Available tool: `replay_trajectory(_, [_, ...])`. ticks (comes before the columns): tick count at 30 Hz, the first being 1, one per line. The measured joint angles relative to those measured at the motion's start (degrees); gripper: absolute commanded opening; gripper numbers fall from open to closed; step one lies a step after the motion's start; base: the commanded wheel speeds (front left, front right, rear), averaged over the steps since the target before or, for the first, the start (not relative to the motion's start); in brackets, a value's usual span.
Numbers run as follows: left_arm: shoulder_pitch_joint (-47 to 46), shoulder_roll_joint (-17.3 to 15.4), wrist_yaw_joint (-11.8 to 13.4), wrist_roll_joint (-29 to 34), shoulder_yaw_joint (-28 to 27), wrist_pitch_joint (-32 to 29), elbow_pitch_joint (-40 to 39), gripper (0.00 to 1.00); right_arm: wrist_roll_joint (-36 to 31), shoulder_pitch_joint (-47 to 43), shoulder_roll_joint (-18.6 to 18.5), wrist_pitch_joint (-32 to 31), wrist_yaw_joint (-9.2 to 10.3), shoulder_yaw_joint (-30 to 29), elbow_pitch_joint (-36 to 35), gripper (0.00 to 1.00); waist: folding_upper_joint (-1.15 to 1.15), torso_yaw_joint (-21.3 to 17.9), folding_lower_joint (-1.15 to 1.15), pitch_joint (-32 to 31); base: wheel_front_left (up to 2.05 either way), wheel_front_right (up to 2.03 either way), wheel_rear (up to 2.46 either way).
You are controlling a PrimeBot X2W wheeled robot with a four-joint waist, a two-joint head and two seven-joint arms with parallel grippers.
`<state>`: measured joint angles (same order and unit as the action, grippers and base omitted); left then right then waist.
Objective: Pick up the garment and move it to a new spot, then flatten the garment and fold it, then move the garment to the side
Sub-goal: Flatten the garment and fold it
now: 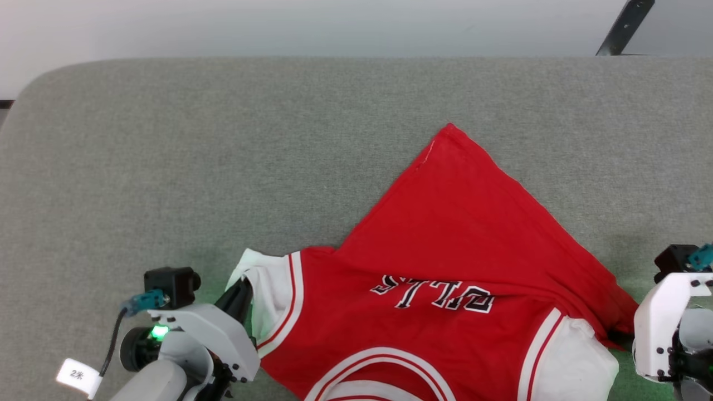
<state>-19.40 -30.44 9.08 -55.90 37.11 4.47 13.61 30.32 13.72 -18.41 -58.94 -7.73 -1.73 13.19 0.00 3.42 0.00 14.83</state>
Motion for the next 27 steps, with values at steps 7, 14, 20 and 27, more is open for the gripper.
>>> replay_trajectory(7, [-0.28,0.4,-0.29,0.0,0.45,-0.12,1.24,0.0,-2.64,3.86,-1.82,-1.31,-0.08,4.87,4.99,1.0,0.0,0.58,0.0,-0.6,0.0,0.0,0.0])
replay_trajectory(14, [2.71,-0.32,-0.15,-1.04,0.11,0.64,1.4,0.0,-1.42,5.62,-5.25,-10.07,0.14,8.11,-1.82,1.0,0.0,0.06,0.0,-3.74,0.0,0.0,0.0])
replay_trajectory(20, [4.55,-0.8,0.36,-1.53,-0.11,1.12,0.16,0.0,1.74,7.82,-5.59,-6.64,0.2,2.58,-14.69,1.0,0.0,-0.41,-0.01,-6.28,0.0,0.0,0.0])
replay_trajectory(27, [5.53,-0.71,1.01,-1.7,-0.04,1.2,-0.78,0.0,-0.24,7.16,-5.89,24.49,0.21,7.86,-23.83,1.0,0.0,0.45,0.0,-7.32,0.0,0.0,0.0])
